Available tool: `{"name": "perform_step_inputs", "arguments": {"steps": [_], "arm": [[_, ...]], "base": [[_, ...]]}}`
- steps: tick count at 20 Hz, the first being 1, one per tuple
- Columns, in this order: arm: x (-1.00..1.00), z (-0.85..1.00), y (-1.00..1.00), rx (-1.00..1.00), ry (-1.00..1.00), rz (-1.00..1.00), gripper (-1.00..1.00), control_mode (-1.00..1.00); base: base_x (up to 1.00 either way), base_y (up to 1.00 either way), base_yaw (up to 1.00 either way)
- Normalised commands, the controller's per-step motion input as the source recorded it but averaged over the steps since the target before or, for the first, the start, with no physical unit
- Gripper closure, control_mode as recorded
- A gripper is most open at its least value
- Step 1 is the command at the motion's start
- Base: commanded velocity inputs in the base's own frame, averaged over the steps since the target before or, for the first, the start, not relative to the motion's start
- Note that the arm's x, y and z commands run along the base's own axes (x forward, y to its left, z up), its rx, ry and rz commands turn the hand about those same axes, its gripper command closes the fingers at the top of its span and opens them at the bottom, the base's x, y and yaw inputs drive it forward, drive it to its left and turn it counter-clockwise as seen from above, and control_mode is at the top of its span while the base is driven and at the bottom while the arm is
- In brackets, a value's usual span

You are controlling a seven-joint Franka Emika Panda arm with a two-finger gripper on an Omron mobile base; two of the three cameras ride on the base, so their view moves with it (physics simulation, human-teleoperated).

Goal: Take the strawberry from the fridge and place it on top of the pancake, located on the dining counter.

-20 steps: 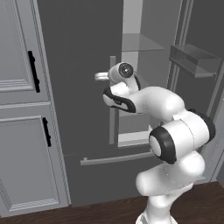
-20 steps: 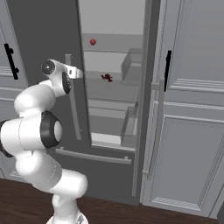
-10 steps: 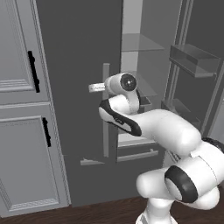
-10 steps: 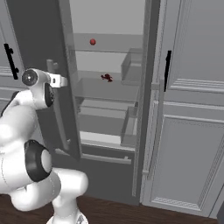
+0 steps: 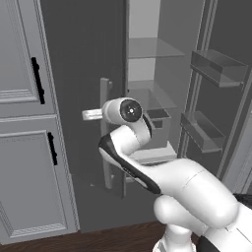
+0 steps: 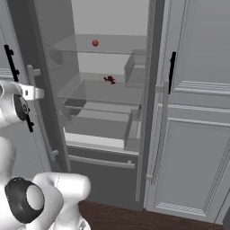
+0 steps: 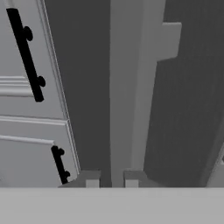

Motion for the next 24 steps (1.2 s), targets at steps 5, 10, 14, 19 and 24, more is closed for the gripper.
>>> {"name": "perform_step_inputs", "arguments": {"steps": [5, 10, 14, 19, 24], "arm": [[-0.87, 0.10, -0.12, 0.05, 0.00, 0.00, -1.00, -1.00], [-0.63, 0.29, -0.80, 0.19, 0.11, -0.06, -1.00, -1.00], [-0.16, 0.44, -0.92, 0.18, 0.29, -0.05, -1.00, -1.00], [0.20, 0.14, -0.62, 0.16, 0.30, 0.00, -1.00, -1.00], [0.58, 0.00, -0.16, 0.26, 0.20, 0.00, -1.00, -1.00]], "base": [[0.00, 0.00, 0.00], [0.00, 0.00, 0.00], [0.00, 0.00, 0.00], [0.00, 0.00, 0.00], [0.00, 0.00, 0.00]]}}
